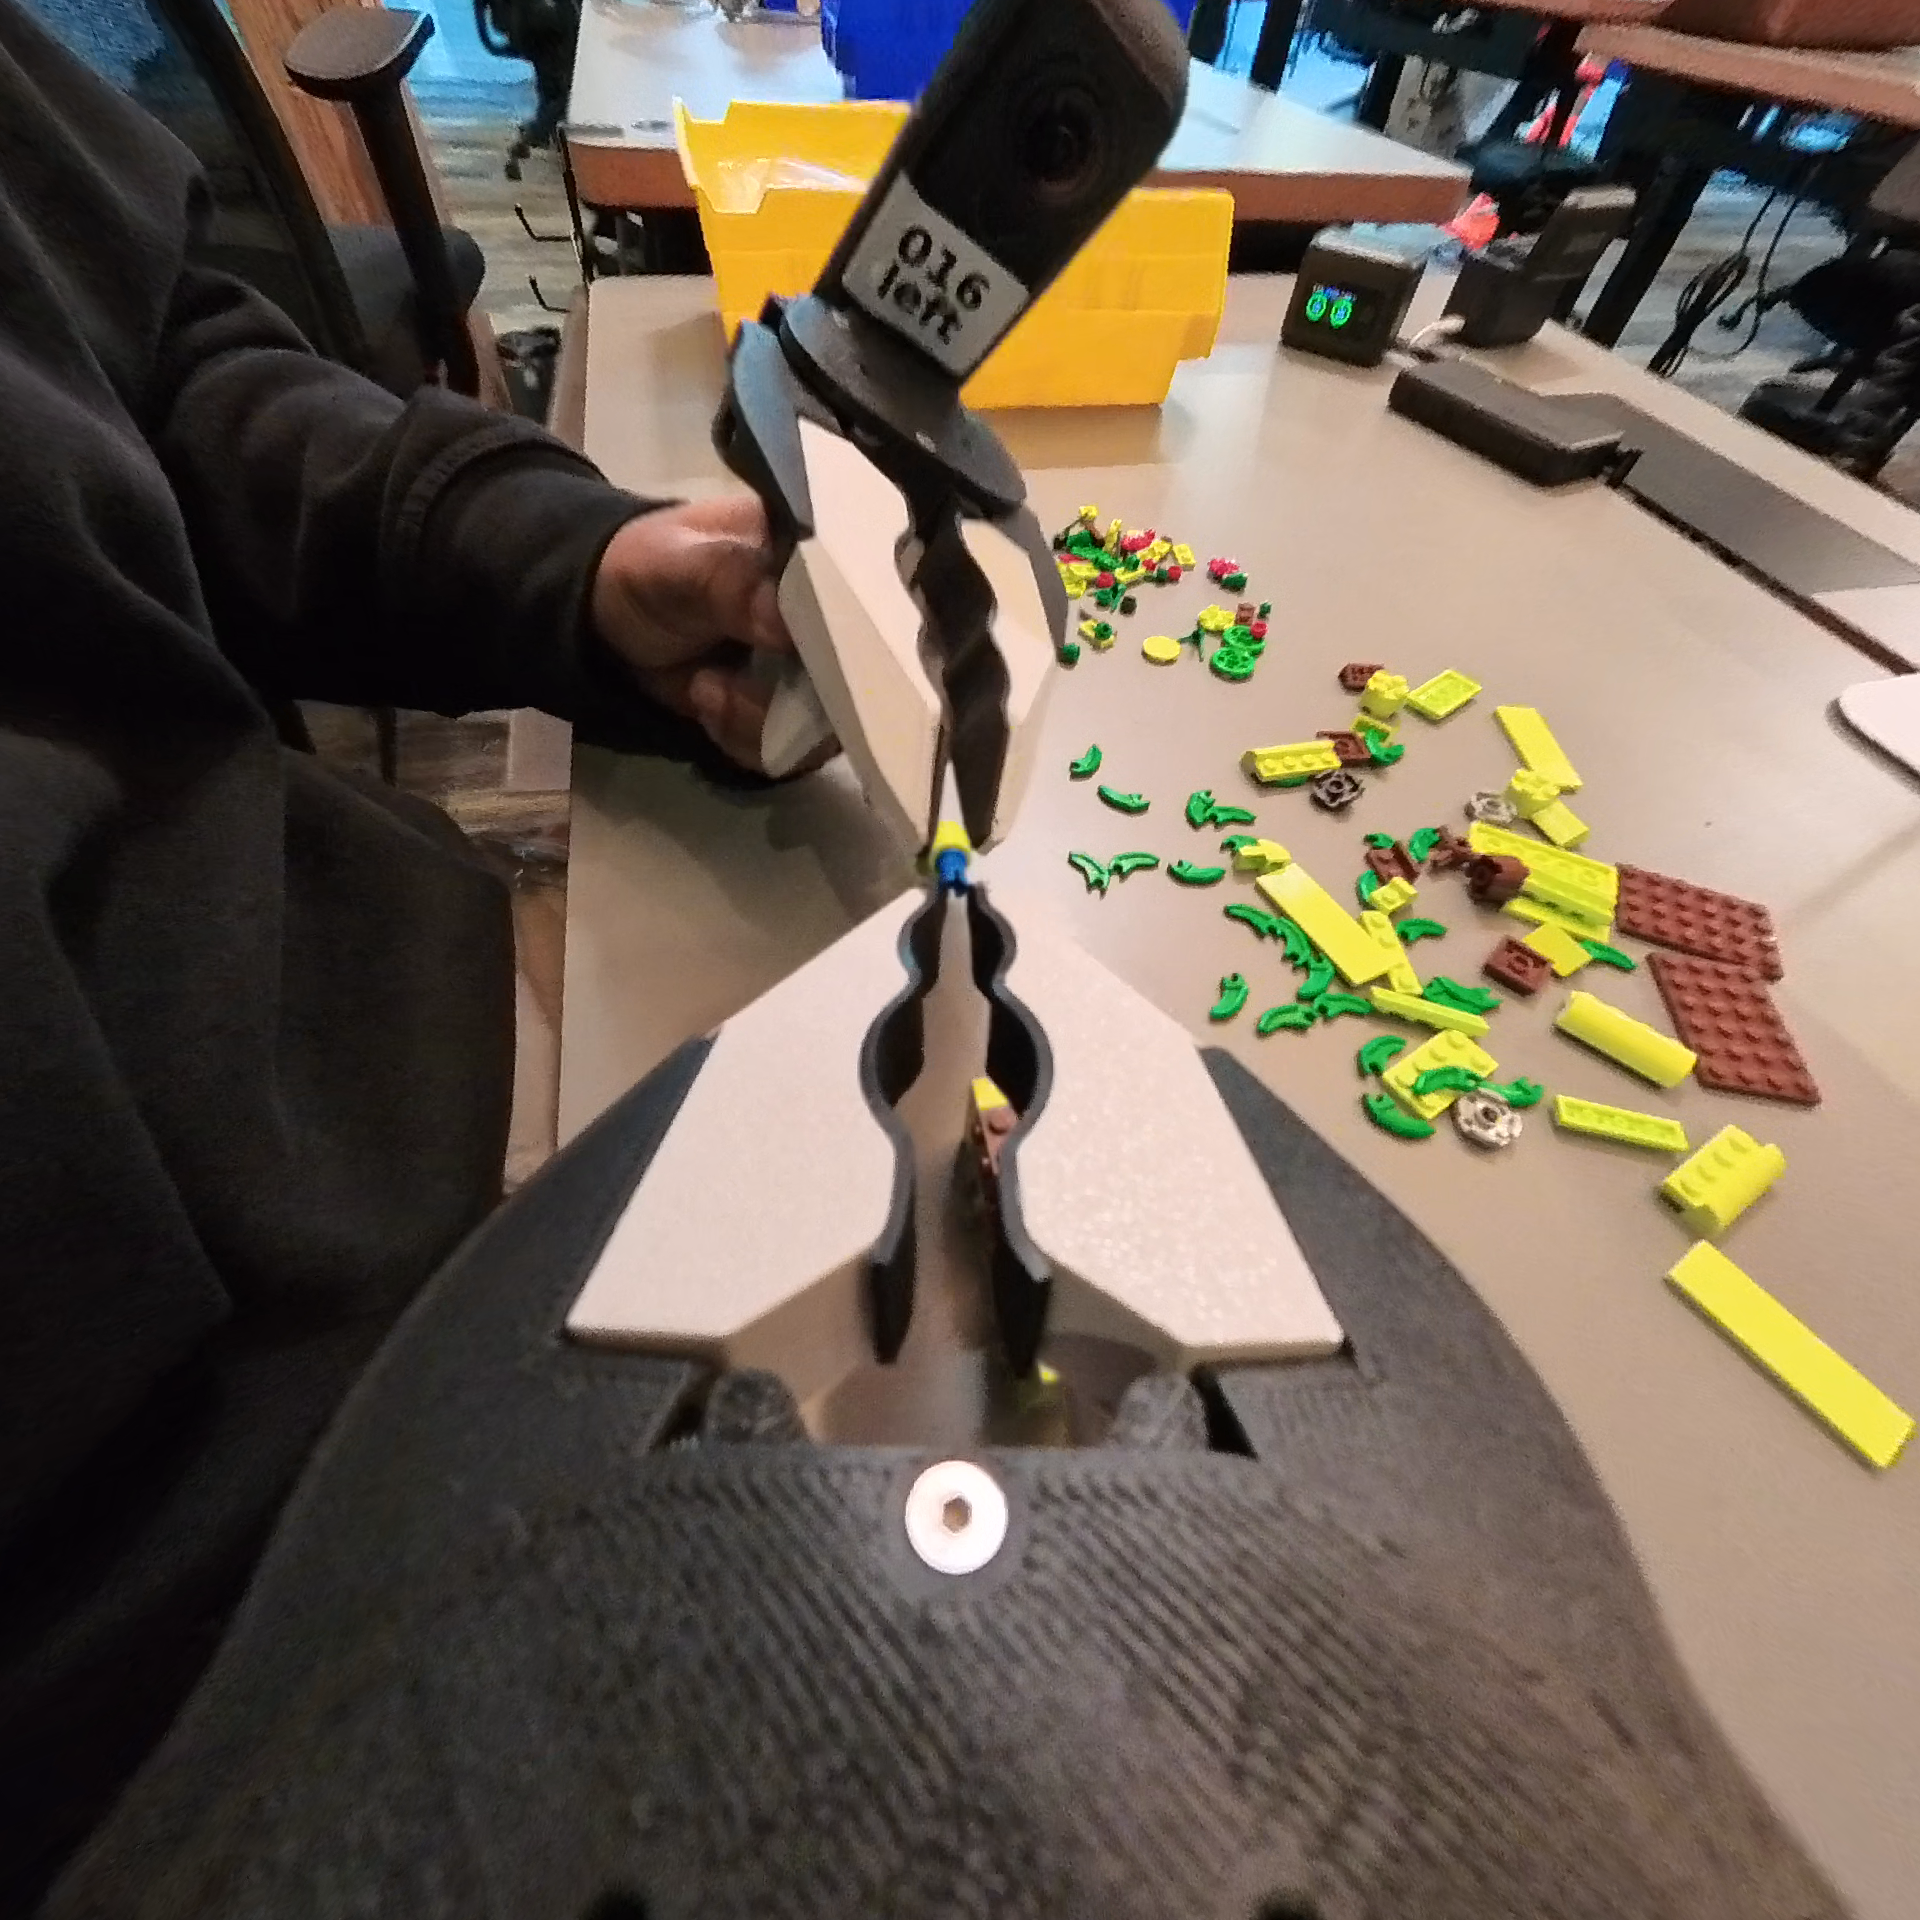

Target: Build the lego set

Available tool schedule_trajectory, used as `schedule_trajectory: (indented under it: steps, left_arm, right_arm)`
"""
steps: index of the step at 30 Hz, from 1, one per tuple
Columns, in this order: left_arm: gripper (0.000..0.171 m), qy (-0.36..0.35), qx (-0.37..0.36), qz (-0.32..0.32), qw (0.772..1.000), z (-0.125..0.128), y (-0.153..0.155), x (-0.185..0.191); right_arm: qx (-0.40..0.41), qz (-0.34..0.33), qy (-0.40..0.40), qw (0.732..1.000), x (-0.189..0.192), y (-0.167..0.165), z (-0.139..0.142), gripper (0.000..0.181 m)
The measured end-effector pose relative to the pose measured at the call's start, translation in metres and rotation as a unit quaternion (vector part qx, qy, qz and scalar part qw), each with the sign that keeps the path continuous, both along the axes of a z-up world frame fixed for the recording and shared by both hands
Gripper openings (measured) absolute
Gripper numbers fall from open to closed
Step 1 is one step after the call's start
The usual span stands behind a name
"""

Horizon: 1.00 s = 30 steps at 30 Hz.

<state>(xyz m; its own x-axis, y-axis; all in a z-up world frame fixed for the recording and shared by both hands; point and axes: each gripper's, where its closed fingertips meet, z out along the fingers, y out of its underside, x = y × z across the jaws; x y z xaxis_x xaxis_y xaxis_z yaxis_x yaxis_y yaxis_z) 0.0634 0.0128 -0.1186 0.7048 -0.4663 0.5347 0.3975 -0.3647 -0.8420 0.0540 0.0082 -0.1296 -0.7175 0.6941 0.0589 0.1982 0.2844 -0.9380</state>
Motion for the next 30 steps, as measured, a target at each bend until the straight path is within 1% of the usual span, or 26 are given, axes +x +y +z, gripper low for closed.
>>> schedule_trajectory:
  steps: [3, 7, 11, 13, 15, 16, 21, 27, 30]
  left_arm:
    - [0.003, 0.028, -0.015, 0.002, 0.999, -0.007, 0.0, -0.001]
    - [0.003, 0.077, -0.039, 0.012, 0.996, -0.021, 0.001, -0.007]
    - [0.004, 0.134, -0.08, 0.017, 0.988, -0.042, 0.002, -0.011]
    - [0.004, 0.147, -0.091, 0.018, 0.985, -0.046, 0.003, -0.011]
    - [0.004, 0.159, -0.107, 0.018, 0.981, -0.052, 0.003, -0.011]
    - [0.003, 0.164, -0.111, 0.02, 0.98, -0.054, 0.003, -0.012]
    - [0.003, 0.164, -0.117, 0.015, 0.979, -0.056, 0.004, -0.011]
    - [0.004, 0.149, -0.1, 0.014, 0.984, -0.049, 0.003, -0.011]
    - [0.004, 0.145, -0.09, 0.012, 0.985, -0.046, 0.003, -0.009]
  right_arm:
    - [0.024, -0.007, -0.035, 0.999, -0.002, 0.008, -0.013, 0.024]
    - [0.06, -0.015, -0.088, 0.994, -0.002, 0.023, -0.035, 0.038]
    - [0.084, 0.007, -0.121, 0.989, 0.002, 0.022, -0.051, 0.033]
    - [0.097, 0.015, -0.136, 0.986, 0.002, 0.022, -0.059, 0.029]
    - [0.104, 0.025, -0.148, 0.983, 0.003, 0.022, -0.066, 0.02]
    - [0.099, 0.031, -0.15, 0.983, 0.003, 0.02, -0.066, 0.019]
    - [0.079, 0.037, -0.146, 0.985, 0.001, 0.02, -0.065, 0.02]
    - [0.001, 0.043, -0.132, 0.99, 0.001, 0.015, -0.048, 0.019]
    - [-0.004, 0.042, -0.131, 0.991, 0.001, 0.014, -0.049, 0.019]
